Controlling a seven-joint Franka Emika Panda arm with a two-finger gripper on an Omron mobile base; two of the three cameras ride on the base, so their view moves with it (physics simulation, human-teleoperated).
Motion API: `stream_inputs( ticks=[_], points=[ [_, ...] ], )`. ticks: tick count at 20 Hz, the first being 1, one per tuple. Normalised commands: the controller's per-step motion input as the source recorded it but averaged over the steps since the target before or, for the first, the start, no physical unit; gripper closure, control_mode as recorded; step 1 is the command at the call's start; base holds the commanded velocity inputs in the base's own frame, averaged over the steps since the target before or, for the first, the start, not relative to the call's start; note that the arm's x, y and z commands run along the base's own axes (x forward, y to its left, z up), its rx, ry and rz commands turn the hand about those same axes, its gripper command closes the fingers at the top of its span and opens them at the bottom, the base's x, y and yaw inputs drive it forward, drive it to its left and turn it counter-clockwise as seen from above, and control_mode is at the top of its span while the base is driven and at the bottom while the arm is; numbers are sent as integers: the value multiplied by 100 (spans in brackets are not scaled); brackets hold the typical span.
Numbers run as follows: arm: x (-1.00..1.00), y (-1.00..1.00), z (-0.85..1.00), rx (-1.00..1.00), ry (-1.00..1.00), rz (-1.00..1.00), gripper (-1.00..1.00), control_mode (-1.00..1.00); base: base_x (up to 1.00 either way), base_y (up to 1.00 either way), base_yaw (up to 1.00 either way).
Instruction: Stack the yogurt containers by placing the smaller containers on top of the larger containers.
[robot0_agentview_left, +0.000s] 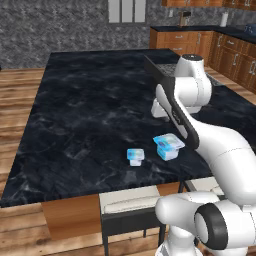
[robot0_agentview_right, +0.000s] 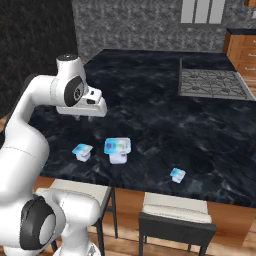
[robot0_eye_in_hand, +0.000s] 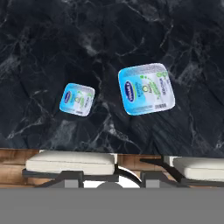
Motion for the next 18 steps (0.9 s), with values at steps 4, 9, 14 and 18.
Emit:
stream_inputs(
  ticks=[4,9,14,18],
  points=[
    [-15,0,-10,0,0,0,-100,-100,0,0,0],
    [-20,5,-16,0,-1,0,-100,-100,0,0,0],
    [-21,13,-6,-2,0,-1,-100,-100,0,0,0],
    [-21,19,0,-5,0,-3,-100,-100,0,0,0]
  ],
)
